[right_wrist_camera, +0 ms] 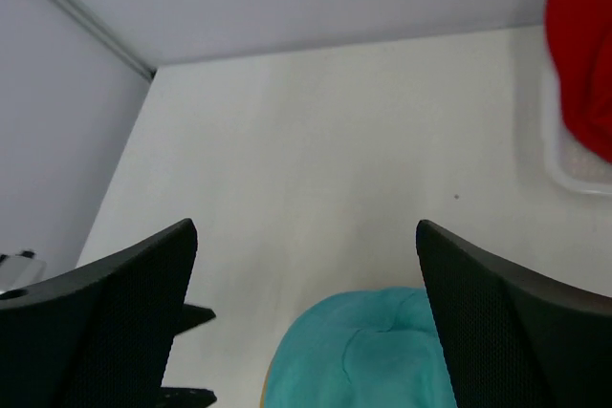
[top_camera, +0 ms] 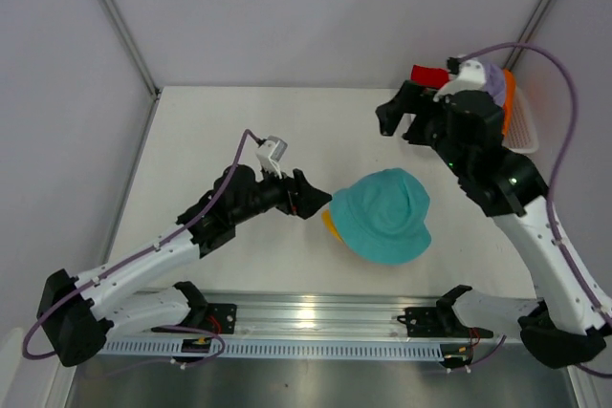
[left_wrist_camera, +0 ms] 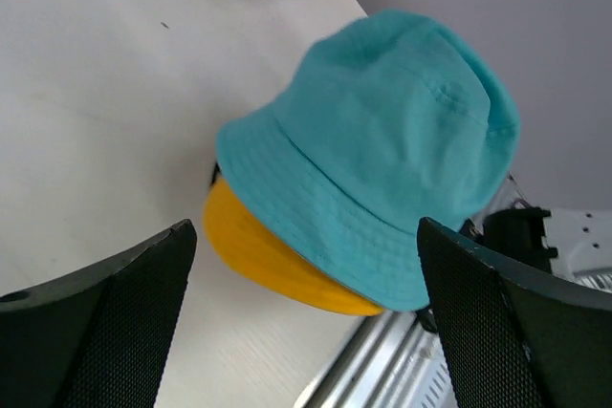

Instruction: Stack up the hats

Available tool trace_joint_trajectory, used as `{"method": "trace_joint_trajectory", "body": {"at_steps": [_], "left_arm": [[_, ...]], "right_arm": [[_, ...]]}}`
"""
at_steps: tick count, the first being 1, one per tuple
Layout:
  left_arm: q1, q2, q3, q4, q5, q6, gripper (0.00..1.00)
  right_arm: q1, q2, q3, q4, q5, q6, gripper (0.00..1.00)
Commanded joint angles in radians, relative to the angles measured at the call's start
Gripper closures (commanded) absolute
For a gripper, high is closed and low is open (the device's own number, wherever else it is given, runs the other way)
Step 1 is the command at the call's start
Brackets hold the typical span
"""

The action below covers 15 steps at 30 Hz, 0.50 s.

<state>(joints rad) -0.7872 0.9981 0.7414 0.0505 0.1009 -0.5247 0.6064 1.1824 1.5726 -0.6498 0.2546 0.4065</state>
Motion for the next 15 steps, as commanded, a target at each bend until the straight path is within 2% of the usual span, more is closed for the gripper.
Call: {"method": "trace_joint_trajectory", "body": {"at_steps": [1,5,7,12,15], "left_arm": [[-0.012,0.03,0.039,0.009,0.204,-0.107,0.0],[-0.107,0.062,0.05,-0.039,0.122,-0.034,0.01],[-0.121,0.092,0.065,-0.047,0.103,-0.023,0.03],[-0.107,0.129,0.058,-0.075,-0.06,-0.11,0.12],[-0.06,0.134,0.078,-0.098,-0.095,-0.178,0.14]], "right_arm": [[-0.051,-0.093,-0.005,-0.134,0.061,-0.011,0.0],[-0.141,-0.191,-0.152,-0.194,0.08,0.034,0.0],[-0.168,-0.233,-0.254,-0.201,0.063,0.072,0.0],[-0.22,-0.375,-0.402,-0.208,0.032,0.161,0.01],[-0.226,-0.438,-0.473,-0.165,0.0,0.189,0.05]]}}
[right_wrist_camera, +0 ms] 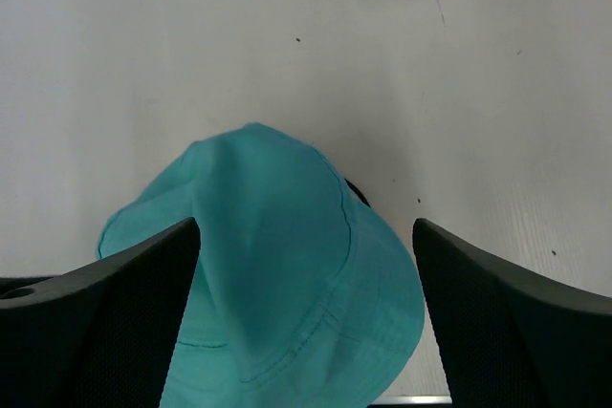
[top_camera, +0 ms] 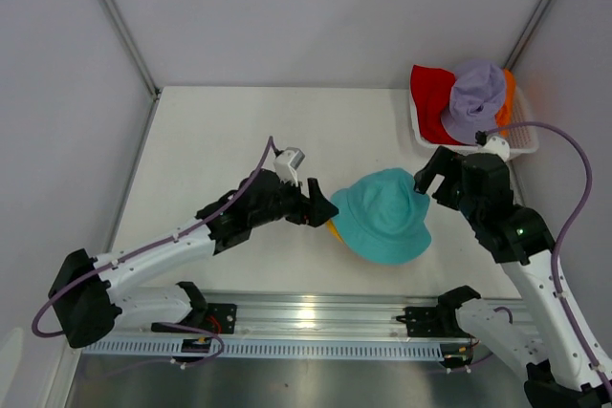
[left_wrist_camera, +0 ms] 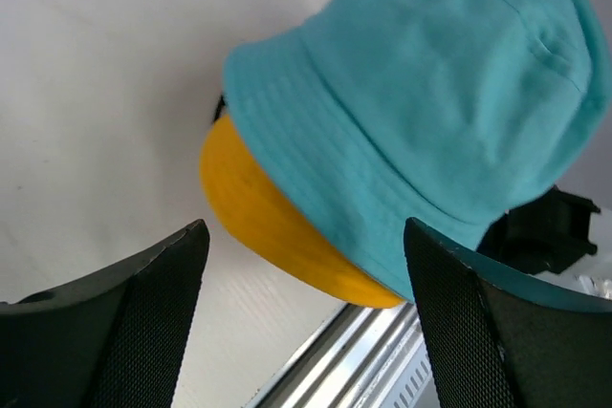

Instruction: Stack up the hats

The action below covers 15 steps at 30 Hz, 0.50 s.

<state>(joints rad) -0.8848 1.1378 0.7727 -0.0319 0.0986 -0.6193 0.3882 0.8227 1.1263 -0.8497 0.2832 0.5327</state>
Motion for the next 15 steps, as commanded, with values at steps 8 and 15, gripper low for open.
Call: {"method": "trace_joint_trajectory", "body": {"at_steps": [8,15], "left_arm": [[0.067,0.072,0.056,0.07,-0.02,-0.229,0.23],[0.067,0.152,0.051,0.147,0.026,-0.276,0.35]], "right_arm": [[-0.009,-0.04,-0.129,0.101,-0.064,0.122,0.3],[-0.008,-0.042,-0.158,0.112,-0.038,0.116,0.47]]}}
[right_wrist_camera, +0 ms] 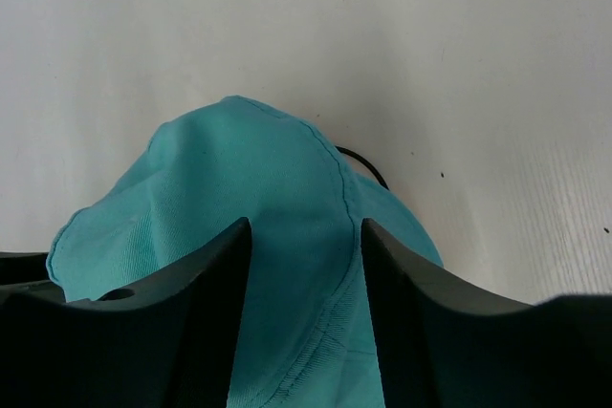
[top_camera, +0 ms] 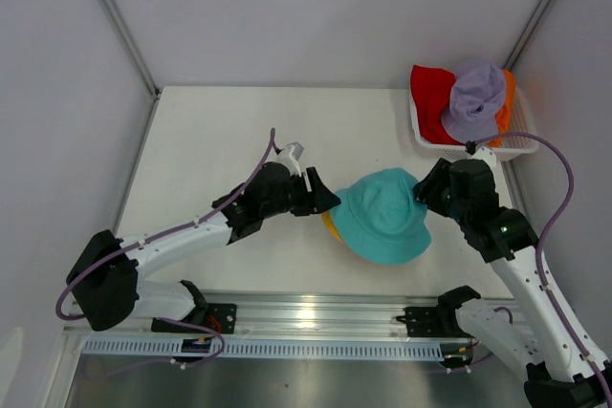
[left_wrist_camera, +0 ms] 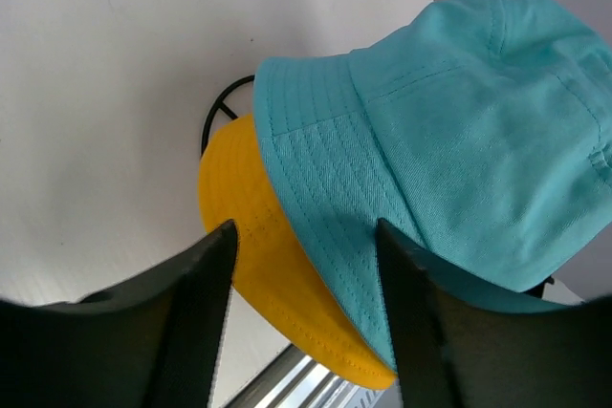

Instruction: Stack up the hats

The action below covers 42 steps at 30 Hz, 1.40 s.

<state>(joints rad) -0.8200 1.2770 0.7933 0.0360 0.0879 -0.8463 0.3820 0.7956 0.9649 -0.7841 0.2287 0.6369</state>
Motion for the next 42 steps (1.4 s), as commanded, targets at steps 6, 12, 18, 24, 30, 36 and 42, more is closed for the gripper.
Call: {"method": "trace_joint_trajectory", "body": {"at_steps": [6,12,18,24,30,36,42], "left_arm": [[0.002,0.022,0.006,0.153,0.039,-0.06,0.84],[0.004,0.033,-0.063,0.229,0.052,-0.076,0.99],[0.005,0.076,-0.143,0.335,0.073,-0.097,0.99],[0.005,0.153,-0.317,0.595,0.023,-0.068,0.99],[0.001,0.203,-0.341,0.682,0.021,-0.008,0.99],[-0.001,0.171,-0.333,0.7,0.036,0.05,0.97],[-0.05,0.078,-0.26,0.581,0.003,0.185,0.77]], "right_arm": [[-0.003,0.002,-0.028,0.089,-0.032,0.026,0.51],[-0.003,0.002,-0.026,0.088,-0.026,0.023,0.51],[-0.003,-0.016,-0.028,0.082,-0.009,0.029,0.51],[-0.003,-0.029,-0.049,0.086,-0.011,0.046,0.51],[-0.002,-0.038,-0.075,0.089,-0.022,0.055,0.52],[-0.003,-0.053,-0.069,0.08,0.015,0.049,0.44],[-0.069,-0.041,-0.031,0.006,0.055,0.041,0.08]]}}
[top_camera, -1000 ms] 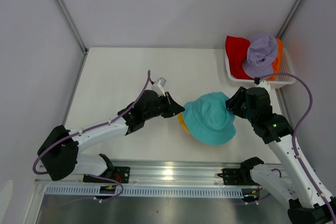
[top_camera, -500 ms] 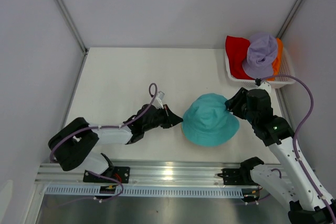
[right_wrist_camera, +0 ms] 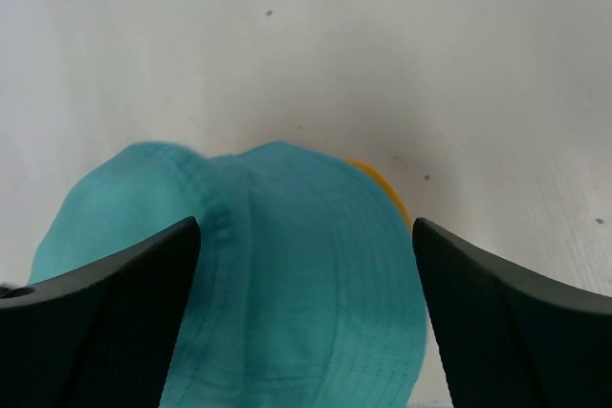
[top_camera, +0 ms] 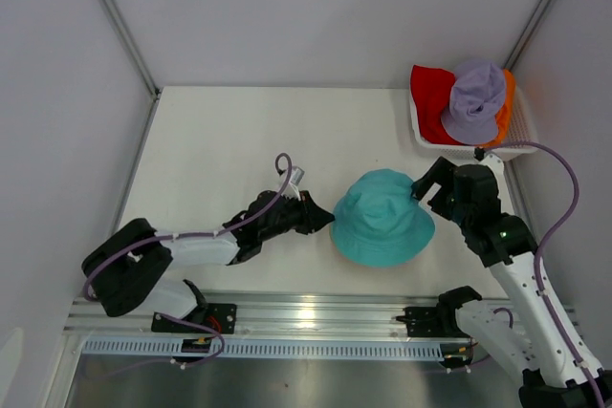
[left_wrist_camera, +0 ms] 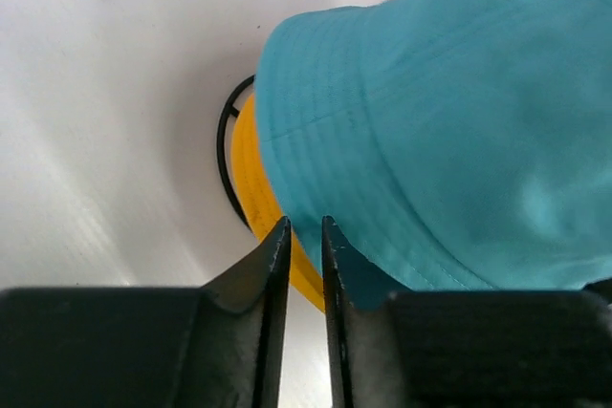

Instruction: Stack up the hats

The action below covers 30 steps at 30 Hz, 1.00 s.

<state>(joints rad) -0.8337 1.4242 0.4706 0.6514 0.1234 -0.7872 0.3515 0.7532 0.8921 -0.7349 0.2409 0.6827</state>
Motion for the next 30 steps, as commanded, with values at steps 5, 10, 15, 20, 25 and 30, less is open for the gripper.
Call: {"method": "trace_joint_trajectory", "body": {"at_steps": [5,10,15,20,25,30], "left_arm": [[-0.061,-0.235,0.128,-0.227,-0.125,0.224,0.54],[-0.051,-0.39,0.266,-0.482,-0.296,0.385,0.14],[-0.004,-0.409,0.521,-0.786,-0.315,0.502,0.0],[0.005,-0.395,0.641,-0.9,-0.392,0.568,0.0],[0.053,-0.381,0.672,-0.94,-0.422,0.585,0.01],[0.116,-0.349,0.678,-0.975,-0.404,0.528,0.01]], "right_arm": [[-0.259,0.043,0.119,-0.064,-0.084,-0.105,0.01],[-0.524,0.176,0.269,0.012,-0.369,-0.207,0.0],[-0.634,0.423,0.427,0.118,-0.365,-0.254,0.0],[-0.652,0.609,0.508,0.288,-0.302,-0.282,0.01],[-0.677,0.886,0.704,0.307,-0.308,-0.278,0.08],[-0.683,1.075,0.826,0.291,-0.247,-0.236,0.2]]}}
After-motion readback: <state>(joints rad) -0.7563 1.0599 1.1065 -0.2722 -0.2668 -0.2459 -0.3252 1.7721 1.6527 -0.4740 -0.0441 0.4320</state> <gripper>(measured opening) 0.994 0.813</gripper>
